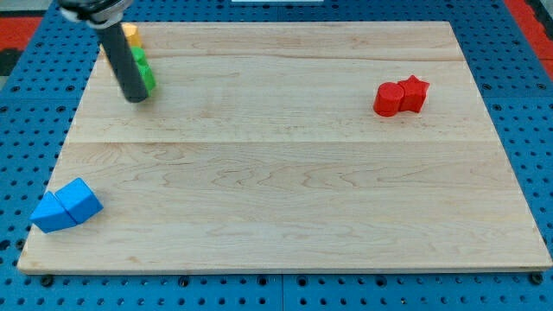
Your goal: Move arm away from green star
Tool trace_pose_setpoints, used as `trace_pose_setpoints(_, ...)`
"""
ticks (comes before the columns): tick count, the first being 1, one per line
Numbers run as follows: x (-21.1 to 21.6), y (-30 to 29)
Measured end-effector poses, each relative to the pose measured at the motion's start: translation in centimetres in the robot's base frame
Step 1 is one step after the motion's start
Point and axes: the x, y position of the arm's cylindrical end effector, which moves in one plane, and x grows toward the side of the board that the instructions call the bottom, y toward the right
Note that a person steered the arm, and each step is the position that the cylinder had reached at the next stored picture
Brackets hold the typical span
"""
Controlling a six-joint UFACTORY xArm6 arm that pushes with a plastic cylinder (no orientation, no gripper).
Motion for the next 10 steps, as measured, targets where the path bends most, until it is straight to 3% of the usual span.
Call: trace_pose_setpoints(10, 2.5, 2.0)
